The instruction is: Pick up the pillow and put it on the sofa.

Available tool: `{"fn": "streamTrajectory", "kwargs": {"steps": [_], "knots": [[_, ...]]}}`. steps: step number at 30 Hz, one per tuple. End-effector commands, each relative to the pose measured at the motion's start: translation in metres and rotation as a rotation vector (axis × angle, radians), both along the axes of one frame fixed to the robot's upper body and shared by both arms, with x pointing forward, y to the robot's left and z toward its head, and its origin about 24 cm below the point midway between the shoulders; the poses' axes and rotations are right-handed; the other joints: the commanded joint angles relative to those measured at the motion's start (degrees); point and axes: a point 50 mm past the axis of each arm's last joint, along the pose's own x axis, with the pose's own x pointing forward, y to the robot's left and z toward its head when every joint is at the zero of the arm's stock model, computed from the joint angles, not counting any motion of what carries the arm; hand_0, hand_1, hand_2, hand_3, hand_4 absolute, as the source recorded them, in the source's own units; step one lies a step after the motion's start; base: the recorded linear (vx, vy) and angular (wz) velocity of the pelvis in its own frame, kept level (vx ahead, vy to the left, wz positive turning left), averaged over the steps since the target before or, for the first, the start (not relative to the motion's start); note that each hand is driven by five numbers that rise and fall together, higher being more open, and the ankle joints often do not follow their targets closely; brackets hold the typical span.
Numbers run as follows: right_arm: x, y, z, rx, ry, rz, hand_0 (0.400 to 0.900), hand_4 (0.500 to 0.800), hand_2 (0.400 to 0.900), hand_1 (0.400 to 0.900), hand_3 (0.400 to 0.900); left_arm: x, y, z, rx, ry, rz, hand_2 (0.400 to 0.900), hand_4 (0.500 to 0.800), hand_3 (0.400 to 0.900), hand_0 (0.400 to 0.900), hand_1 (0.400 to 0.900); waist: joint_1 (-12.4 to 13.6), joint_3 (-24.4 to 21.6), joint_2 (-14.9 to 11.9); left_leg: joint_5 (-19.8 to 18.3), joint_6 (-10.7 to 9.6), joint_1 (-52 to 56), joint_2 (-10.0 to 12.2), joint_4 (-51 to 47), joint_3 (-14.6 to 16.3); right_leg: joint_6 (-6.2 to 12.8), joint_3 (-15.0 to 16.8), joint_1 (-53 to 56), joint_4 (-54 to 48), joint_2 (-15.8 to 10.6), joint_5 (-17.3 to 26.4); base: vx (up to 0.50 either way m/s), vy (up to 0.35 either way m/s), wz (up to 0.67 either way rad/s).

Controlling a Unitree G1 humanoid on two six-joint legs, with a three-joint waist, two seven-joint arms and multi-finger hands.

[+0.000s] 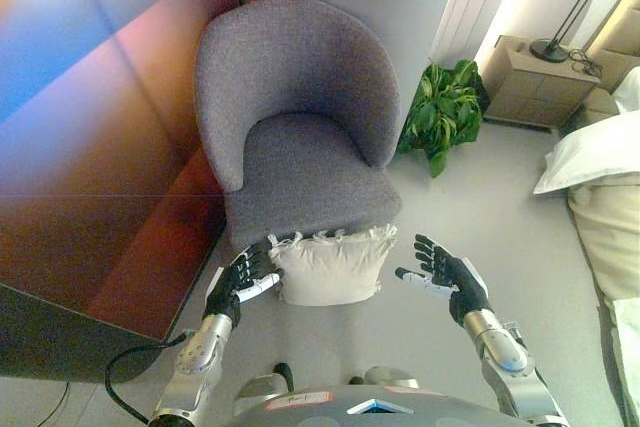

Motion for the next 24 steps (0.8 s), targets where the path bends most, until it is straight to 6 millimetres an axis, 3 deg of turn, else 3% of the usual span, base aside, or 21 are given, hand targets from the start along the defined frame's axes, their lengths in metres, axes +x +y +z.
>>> {"fn": "streamTrajectory", "kwargs": {"steps": [1,17,24], "knots": [[0.031,0.0068,0.0308,0.021,-0.203,0.063,0.9,0.8,0.9,0.9,0.9,0.0295,0.0117,0.0302,0.061,-0.178,-0.045,0.9,0.8,0.9,0.9,0.9,0.39,-1.91,-1.94,-4.3,-3.2,-3.0,3.42,6.26,-0.03,4.58,3.33,-1.81,-7.67,-1.95,8.21,0.0,0.0,0.0],[0.033,0.0058,0.0335,0.02,-0.217,0.056,0.9,0.8,0.9,0.9,0.9,0.0307,0.0103,0.0295,0.05,-0.175,-0.04,0.9,0.8,0.9,0.9,0.9,0.29,-1.24,-1.76,-4.44,-3.42,-3.78,3.68,6.99,-0.34,4.29,3.54,-2.31,-7.13,-1.65,7.7,0.0,0.0,0.0],[0.0363,0.0044,0.0387,0.022,-0.243,0.053,0.9,0.8,0.9,0.9,0.9,0.035,0.0091,0.0304,0.045,-0.178,-0.045,0.9,0.8,0.9,0.9,0.9,0.05,-0.31,-1.74,-4.8,-4.18,-4.55,4.73,8.9,-0.8,3.34,3.43,-2.73,-5.98,-0.54,6.62,0.0,-0.068,0.03]]}}
